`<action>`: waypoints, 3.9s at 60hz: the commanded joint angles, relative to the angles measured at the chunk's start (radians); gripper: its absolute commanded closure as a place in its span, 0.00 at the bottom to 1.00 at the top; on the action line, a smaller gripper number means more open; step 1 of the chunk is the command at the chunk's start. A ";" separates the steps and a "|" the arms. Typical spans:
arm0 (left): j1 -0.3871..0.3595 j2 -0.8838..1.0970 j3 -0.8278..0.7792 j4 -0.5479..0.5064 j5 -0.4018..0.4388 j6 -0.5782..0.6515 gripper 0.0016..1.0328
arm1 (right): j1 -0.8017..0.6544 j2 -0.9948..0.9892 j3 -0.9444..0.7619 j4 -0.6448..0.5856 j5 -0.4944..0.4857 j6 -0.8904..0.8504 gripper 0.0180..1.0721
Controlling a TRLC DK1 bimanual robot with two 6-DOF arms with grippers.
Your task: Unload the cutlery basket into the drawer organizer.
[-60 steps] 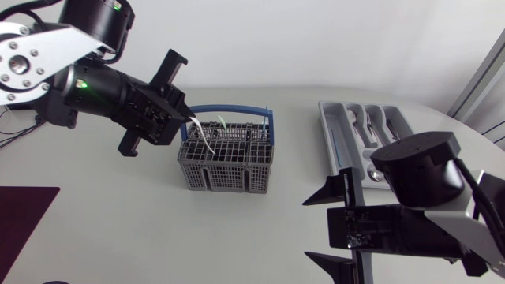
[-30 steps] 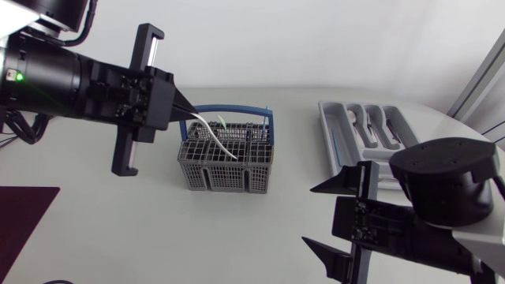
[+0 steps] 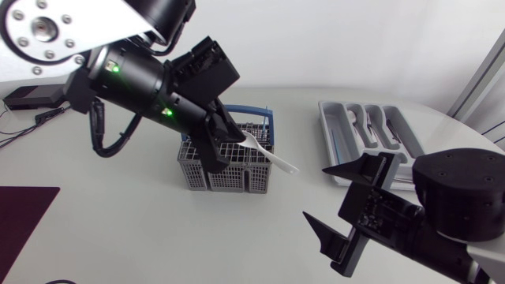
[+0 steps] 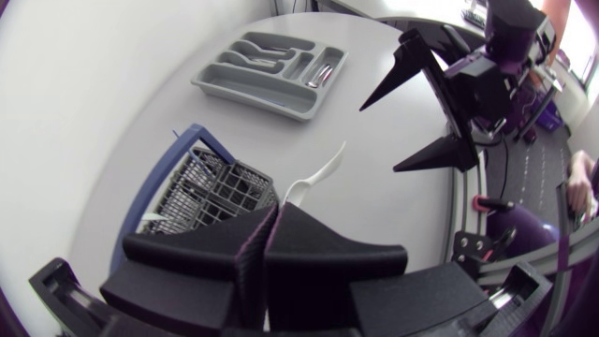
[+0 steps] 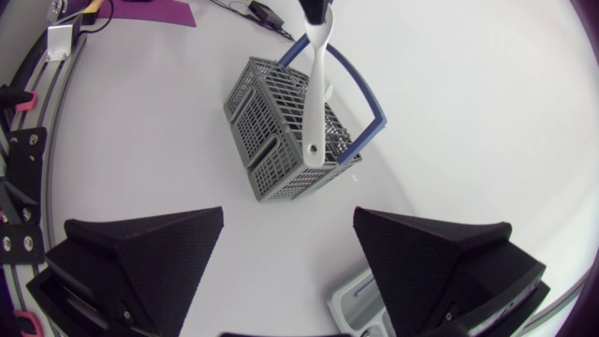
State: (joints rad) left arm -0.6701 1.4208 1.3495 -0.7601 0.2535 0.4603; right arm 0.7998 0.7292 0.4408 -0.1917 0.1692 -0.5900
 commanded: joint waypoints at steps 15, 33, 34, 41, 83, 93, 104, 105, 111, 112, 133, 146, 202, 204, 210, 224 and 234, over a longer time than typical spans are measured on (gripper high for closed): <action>0.047 0.168 0.082 -0.025 0.230 -0.288 0.82 | 0.038 0.050 -0.043 0.175 0.069 0.035 0.08; 0.055 0.208 0.094 -0.038 0.285 -0.364 0.82 | 0.072 0.208 -0.042 0.371 0.116 -0.002 0.17; 0.055 0.207 0.094 -0.039 0.286 -0.367 0.82 | 0.073 0.223 -0.040 0.385 0.122 -0.008 0.18; 0.060 0.207 0.094 -0.039 0.290 -0.374 0.82 | 0.085 0.282 -0.036 0.446 0.142 -0.037 0.28; 0.076 0.227 0.074 -0.039 0.300 -0.373 0.82 | 0.085 0.374 0.030 0.520 0.158 -0.088 0.56; 0.073 0.230 0.065 -0.039 0.300 -0.368 0.82 | 0.085 0.386 0.044 0.520 0.164 -0.100 0.65; 0.070 0.231 0.057 -0.039 0.300 -0.365 0.82 | 0.085 0.389 0.045 0.523 0.165 -0.105 0.74; 0.070 0.231 0.056 -0.039 0.300 -0.365 0.82 | 0.085 0.389 0.045 0.523 0.165 -0.106 0.74; 0.067 0.233 0.048 -0.039 0.300 -0.364 0.82 | 0.085 0.392 0.050 0.523 0.167 -0.111 0.79; 0.066 0.233 0.046 -0.039 0.300 -0.364 0.82 | 0.085 0.392 0.050 0.521 0.167 -0.111 0.79; 0.063 0.231 0.034 -0.033 0.302 -0.365 0.82 | 0.087 0.401 0.058 0.502 0.168 -0.113 0.88; 0.046 0.228 0.040 -0.030 0.303 -0.377 0.81 | 0.087 0.397 0.042 0.491 0.167 -0.113 0.89; 0.072 0.113 0.115 0.001 0.303 -0.437 0.20 | 0.078 0.303 -0.016 0.380 0.122 -0.105 0.94; 0.084 0.099 0.128 0.010 0.303 -0.437 0.15 | 0.058 0.271 -0.022 0.345 0.092 -0.102 0.94; 0.125 0.073 0.143 0.027 0.288 -0.430 0.10 | -0.048 0.211 -0.037 0.256 -0.034 -0.106 0.94; 0.187 0.023 0.080 0.082 0.145 -0.354 0.06 | -0.597 0.127 -0.014 -0.026 -0.537 -0.352 0.94; 0.185 0.003 0.008 0.134 0.070 -0.316 0.06 | -0.930 0.305 0.044 -0.092 -0.743 -0.613 0.94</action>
State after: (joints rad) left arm -0.4873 1.4364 1.4021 -0.6437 0.3401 0.1131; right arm -0.0349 0.9455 0.4473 -0.2657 -0.5259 -1.0599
